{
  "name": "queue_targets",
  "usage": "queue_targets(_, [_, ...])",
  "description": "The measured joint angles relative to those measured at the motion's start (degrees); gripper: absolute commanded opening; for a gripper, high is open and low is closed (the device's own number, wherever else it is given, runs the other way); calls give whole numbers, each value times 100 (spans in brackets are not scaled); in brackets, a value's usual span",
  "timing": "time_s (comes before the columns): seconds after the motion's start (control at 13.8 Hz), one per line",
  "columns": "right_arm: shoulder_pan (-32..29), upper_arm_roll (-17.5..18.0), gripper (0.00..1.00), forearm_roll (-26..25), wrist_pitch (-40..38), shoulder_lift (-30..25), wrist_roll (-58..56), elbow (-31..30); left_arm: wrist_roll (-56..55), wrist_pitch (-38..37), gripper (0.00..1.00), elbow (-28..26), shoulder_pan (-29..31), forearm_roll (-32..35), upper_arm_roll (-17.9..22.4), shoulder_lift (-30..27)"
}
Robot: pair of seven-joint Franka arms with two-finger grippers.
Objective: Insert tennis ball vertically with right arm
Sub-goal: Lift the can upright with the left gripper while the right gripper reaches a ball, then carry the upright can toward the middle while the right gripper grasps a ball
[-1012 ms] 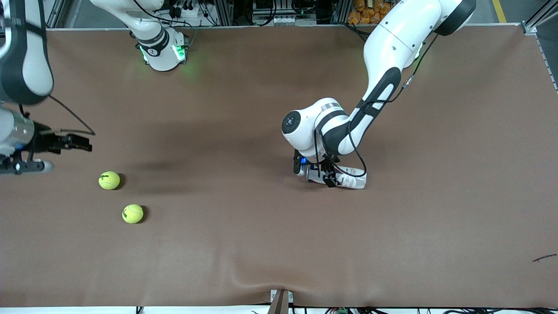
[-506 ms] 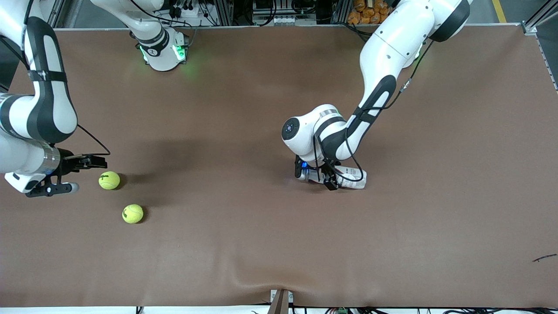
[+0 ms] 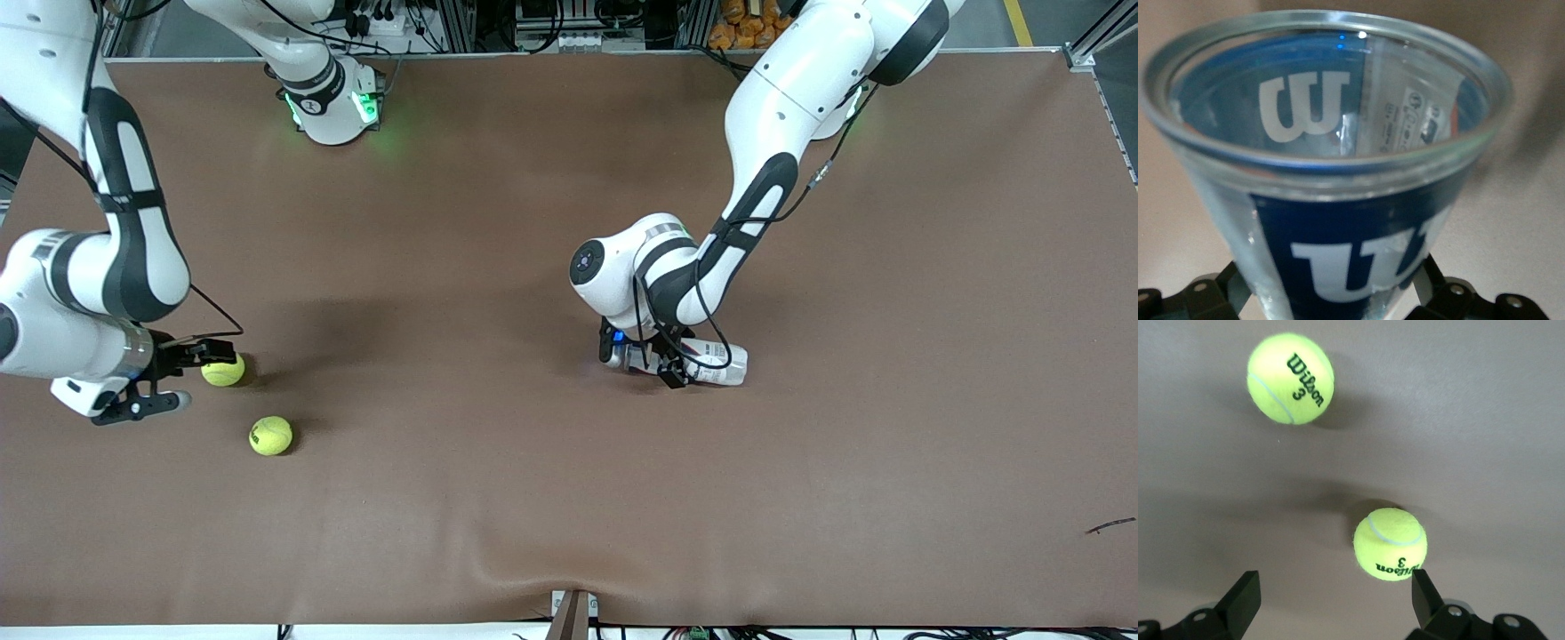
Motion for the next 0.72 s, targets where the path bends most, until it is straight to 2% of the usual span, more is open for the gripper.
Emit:
queue_targets(0.14, [-17,-11,100,-1,70,109,-6,1,0,0,100,52,0,0,6,34])
queue_targets(0.51, [-116,-43,100,-3,340,411,-164,0,0,-1,73,103,-2,0,11,56])
queue_targets(0.72, [-332,-51,100,-3,588,655,-543,1,0,-20,71,120,-18,0,12,57])
